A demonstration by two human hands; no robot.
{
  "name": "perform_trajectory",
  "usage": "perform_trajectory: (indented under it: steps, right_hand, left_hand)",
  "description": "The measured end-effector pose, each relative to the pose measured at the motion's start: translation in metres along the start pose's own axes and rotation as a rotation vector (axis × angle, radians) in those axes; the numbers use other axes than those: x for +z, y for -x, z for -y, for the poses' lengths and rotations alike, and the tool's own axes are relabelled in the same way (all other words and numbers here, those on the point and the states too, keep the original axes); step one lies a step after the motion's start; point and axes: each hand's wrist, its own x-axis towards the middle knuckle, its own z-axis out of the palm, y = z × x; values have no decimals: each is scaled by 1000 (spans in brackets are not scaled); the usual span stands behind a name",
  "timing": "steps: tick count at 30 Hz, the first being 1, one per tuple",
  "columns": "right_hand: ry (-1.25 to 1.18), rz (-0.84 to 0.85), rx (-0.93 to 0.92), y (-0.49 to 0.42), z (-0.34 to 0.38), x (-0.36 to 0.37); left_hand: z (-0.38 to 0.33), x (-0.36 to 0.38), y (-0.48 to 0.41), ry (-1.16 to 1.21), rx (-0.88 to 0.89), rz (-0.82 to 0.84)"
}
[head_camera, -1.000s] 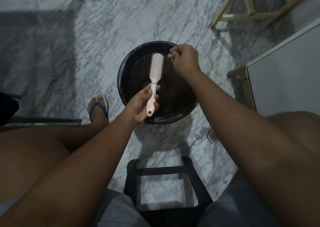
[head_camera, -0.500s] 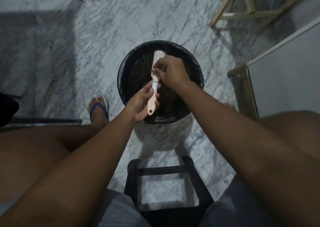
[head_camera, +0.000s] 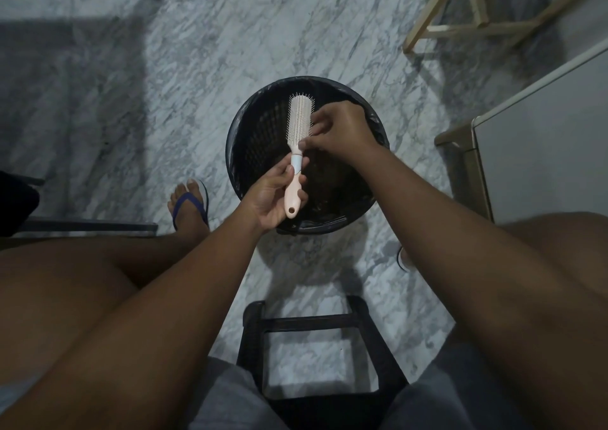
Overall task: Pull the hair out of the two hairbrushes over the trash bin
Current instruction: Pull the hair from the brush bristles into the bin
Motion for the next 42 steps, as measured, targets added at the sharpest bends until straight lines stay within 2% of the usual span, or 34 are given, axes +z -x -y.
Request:
perform_trajectory:
  steps: [6,10,12,14,17,23,27,28,30,32,34,38,42]
  right_hand:
    - [-154,13,53,-4,0,-5]
    - [-444,-180,218,-7,6,-7]
    - [-553,-122,289,-8,7,-8]
    - [-605,57,302,-5,6,-9]
    - [-552,218,201,-1,-2,-9]
    - [-244,220,42,-8,-2,-25]
    - [-212,-105,115,-26,-11,-29]
    - [-215,-130,154,-29,-13,-28]
    - [-208,-15,185,-29,-14,-24]
    - [-121,160,79,-22,-10,-20]
    - [-46,221,-29,-16,-6,-18]
    - [15,71,-90,-19,-8,-23]
    - [-175,-230,69,-29,-18,-30]
  left_hand:
    - [-4,2,4,81,-12,37]
    - [-3,0,4,90,-22,65]
    - [-3,-1,5,102,-22,65]
    - [-3,-1,5,99,-23,65]
    - [-3,1,6,45,-43,66]
    - [0,-13,11,35,-38,85]
    - [-4,-16,11,28,-55,121]
    - [-4,-16,11,32,-55,115]
    - [-4,-13,11,33,-56,93]
    - [-2,-9,11,16,-71,68]
    - [-3,-8,12,-11,-87,49]
    - [-5,-13,16,-52,-102,35]
    - [-2,-14,16,-41,-122,60]
